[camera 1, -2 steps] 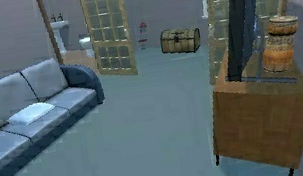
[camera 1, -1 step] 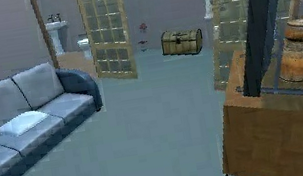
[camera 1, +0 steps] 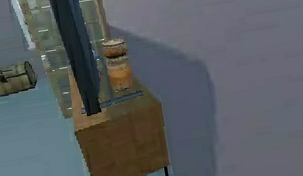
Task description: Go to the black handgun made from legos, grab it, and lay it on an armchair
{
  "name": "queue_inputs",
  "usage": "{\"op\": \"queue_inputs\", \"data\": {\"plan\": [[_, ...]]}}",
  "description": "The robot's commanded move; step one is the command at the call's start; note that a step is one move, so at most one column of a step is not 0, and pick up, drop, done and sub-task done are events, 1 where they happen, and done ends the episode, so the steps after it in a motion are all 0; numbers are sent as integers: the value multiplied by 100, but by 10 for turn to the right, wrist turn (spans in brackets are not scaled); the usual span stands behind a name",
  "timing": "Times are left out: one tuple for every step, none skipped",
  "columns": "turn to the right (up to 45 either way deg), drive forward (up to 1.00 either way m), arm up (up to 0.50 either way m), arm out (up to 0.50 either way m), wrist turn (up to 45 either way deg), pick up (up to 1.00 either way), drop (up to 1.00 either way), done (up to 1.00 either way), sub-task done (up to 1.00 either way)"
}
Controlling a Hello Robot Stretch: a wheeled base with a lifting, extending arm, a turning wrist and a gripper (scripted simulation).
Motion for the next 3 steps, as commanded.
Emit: {"op": "queue_inputs", "data": {"plan": [[450, 0, 0, 0, 0, 0, 0, 0, 0], [120, 0, 0, 0, 0, 0, 0, 0, 0], [0, 0, 50, 0, 0, 0, 0, 0, 0]]}}
